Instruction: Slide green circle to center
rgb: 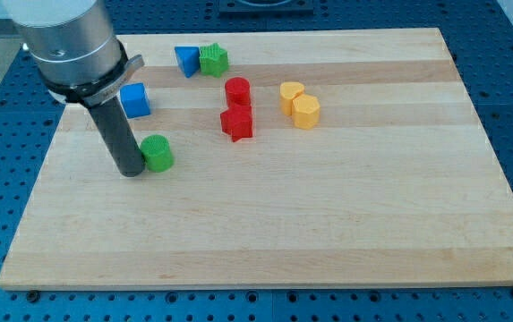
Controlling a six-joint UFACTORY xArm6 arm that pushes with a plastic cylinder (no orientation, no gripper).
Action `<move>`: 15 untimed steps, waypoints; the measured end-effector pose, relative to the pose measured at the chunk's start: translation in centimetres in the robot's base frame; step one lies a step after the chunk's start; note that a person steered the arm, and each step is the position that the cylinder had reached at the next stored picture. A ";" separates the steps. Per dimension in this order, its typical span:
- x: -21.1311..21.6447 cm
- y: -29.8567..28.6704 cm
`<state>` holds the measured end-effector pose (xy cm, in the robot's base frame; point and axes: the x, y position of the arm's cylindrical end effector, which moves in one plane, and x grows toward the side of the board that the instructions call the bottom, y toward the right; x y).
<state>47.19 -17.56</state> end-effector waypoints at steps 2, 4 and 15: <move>-1.9 -1.4; -2.1 3.7; -1.6 11.8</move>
<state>45.59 -5.76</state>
